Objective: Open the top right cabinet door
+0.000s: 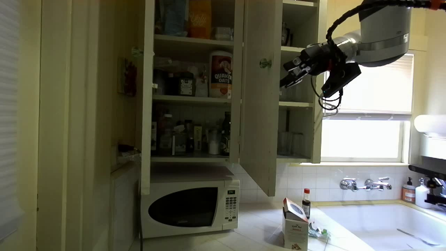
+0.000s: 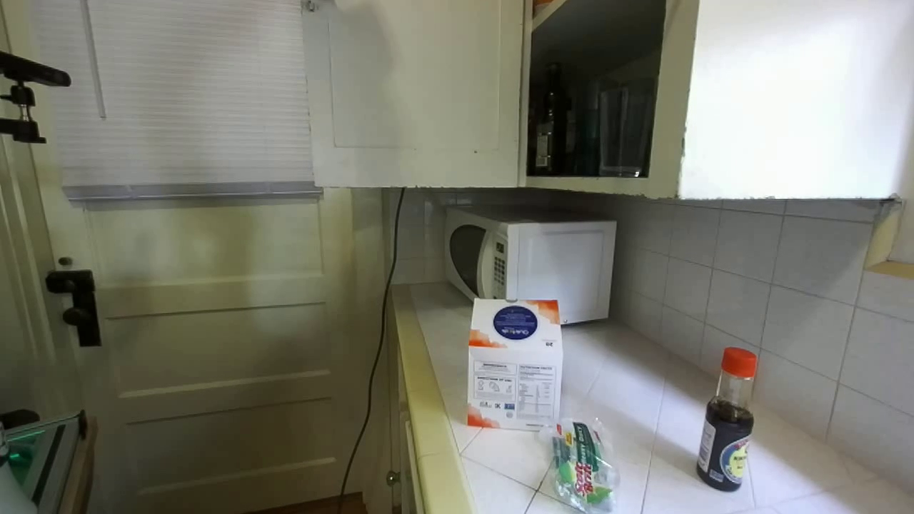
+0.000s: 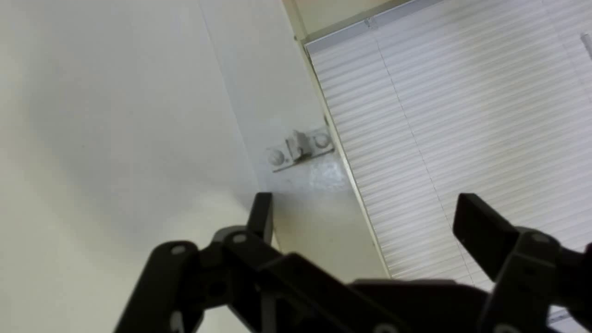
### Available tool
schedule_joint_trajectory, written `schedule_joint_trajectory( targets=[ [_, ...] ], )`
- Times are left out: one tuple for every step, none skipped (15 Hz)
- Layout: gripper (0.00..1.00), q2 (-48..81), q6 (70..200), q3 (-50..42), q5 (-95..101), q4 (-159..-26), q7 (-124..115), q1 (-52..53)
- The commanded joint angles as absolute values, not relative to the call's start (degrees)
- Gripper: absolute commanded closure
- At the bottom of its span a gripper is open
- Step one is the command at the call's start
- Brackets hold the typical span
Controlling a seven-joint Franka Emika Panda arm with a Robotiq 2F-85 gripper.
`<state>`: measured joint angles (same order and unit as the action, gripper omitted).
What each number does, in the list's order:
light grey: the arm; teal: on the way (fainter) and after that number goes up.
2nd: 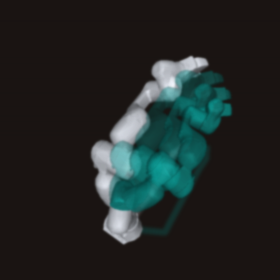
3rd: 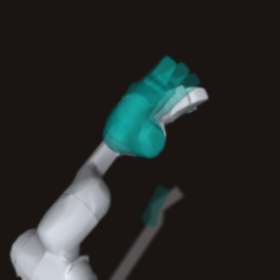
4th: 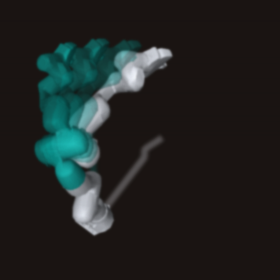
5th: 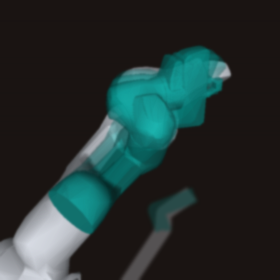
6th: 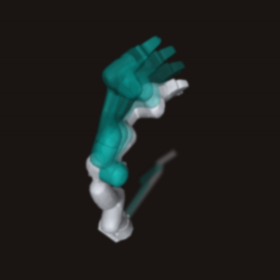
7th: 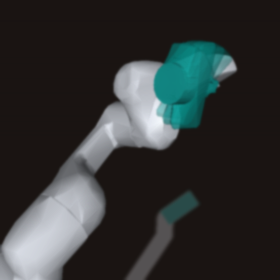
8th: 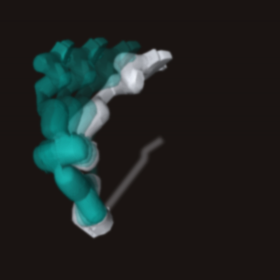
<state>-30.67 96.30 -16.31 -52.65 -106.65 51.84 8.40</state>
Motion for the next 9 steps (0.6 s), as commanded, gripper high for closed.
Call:
schedule_joint_trajectory(
  targets=[
    [0.0,-29.0,93.2,-14.5,-54.5,-105.5,52.2,5.7],
    [0.0,-28.8,91.8,-14.4,-53.4,-104.6,51.5,5.2],
    [0.0,-28.8,90.4,-14.5,-53.0,-104.1,51.8,4.8],
    [0.0,-28.9,88.4,-14.9,-52.9,-103.3,52.0,4.4],
    [0.0,-29.2,86.2,-15.7,-53.1,-102.2,52.5,4.0],
    [0.0,-29.5,84.2,-16.3,-53.1,-101.3,53.1,3.4],
    [0.0,-29.8,82.5,-16.9,-53.2,-100.3,53.5,2.8],
    [0.0,-30.1,81.2,-17.3,-52.6,-99.4,53.9,1.8],
    [0.0,-30.2,80.2,-17.5,-51.3,-98.0,53.6,0.6]
  ],
)
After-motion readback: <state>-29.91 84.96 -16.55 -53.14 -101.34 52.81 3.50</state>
